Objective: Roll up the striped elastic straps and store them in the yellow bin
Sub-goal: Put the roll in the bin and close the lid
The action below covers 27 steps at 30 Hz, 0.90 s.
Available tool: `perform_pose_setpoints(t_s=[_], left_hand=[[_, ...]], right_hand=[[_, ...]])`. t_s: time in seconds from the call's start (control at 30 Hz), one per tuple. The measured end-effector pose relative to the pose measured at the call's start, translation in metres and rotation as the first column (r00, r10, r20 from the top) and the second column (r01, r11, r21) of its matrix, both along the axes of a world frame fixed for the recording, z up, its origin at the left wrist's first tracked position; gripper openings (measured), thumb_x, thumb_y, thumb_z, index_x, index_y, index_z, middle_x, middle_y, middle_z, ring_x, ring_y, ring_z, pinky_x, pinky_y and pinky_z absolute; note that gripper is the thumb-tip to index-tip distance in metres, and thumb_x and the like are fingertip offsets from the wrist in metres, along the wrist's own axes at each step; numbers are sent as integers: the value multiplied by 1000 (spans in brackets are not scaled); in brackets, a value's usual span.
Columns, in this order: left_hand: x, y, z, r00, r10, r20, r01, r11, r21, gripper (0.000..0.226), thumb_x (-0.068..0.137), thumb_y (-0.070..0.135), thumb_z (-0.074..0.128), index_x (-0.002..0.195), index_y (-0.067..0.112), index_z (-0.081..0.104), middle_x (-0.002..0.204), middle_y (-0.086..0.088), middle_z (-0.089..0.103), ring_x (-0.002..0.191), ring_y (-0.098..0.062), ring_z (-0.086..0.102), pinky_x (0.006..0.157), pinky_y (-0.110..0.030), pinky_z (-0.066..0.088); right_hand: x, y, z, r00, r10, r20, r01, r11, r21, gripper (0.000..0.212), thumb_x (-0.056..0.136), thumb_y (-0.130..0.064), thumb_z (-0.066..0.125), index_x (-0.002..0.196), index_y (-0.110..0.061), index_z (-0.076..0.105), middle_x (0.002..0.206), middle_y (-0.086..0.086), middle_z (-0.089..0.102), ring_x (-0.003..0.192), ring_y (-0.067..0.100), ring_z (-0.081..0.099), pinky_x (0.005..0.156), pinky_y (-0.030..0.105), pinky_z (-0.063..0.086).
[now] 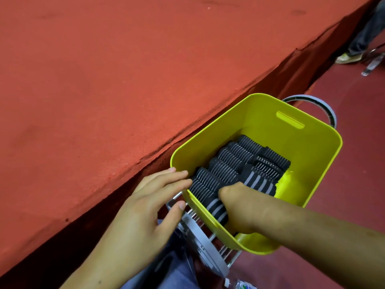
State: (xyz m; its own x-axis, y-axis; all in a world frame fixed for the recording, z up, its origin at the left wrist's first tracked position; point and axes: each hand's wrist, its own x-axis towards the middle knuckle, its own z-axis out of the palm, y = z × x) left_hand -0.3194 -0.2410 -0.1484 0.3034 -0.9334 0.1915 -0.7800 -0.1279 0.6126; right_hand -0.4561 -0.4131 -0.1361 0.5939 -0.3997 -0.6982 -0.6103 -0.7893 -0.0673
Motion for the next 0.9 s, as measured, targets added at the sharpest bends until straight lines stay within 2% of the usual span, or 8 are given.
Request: perform_pose_setpoints(t_s=[0.13,0.2,0.33,0.47,0.53,0.6,0.73,0.9], left_hand=[[2,-13,12,999,8,33,-8,1000,-6,34,98,46,52,127,39,70,130,33,60,133,0,50,110,-8,30],[3,-26,21,999,2,40,-1,1000,-18,30,100,43,57,125,39,70,126,33,61,128,2,53,107,-7,32],[-1,-58,35,999,-37,35,39,997,-60,27,98,38,60,122,37,73,124,31,63,126,5,53,106,-9,34],[-15,-87,33,997,-72,0,72,992,-99,24,95,35,62,115,35,76,119,29,66,121,5,57,104,-7,34],[-24,-96,28,995,-98,-11,97,991,-94,23,95,36,62,113,35,76,118,30,67,120,5,58,104,-8,35],[-34,-106,27,992,-123,-29,120,988,-97,24,95,38,61,113,35,77,117,30,67,120,5,57,103,-7,36],[-49,-125,31,988,-130,-80,122,988,-98,18,99,31,66,112,36,77,116,35,66,122,10,53,101,-2,31],[-55,-130,22,987,-115,-113,106,991,-82,19,98,27,68,111,36,78,116,36,66,123,9,54,101,-1,31]], right_hand=[[-17,-23,9,964,-163,209,144,984,104,54,87,-48,82,130,-20,66,105,-7,76,99,12,71,88,29,58],[-27,-41,21,858,-313,407,249,947,202,45,87,-49,82,124,-26,71,90,-14,79,83,-2,71,78,19,53],[-57,-86,51,399,-558,728,342,827,446,4,97,-19,75,100,-17,76,77,8,77,63,7,72,65,27,60],[-104,-152,59,-80,-565,821,507,687,521,13,101,-12,68,91,-12,75,66,1,72,61,14,67,56,23,57],[-126,-183,41,-225,-570,790,578,574,580,12,100,-9,68,90,-7,74,70,7,69,63,20,63,55,27,56],[-143,-208,17,-286,-584,760,632,481,608,10,97,-7,68,91,-3,75,76,17,67,65,26,60,62,33,52],[-175,-228,-32,-295,-633,716,749,312,584,16,98,-7,69,105,6,74,75,11,63,64,20,55,61,31,48],[-195,-229,-97,-271,-708,652,878,96,470,58,92,-37,81,138,-8,61,139,19,64,113,39,65,97,58,57]])
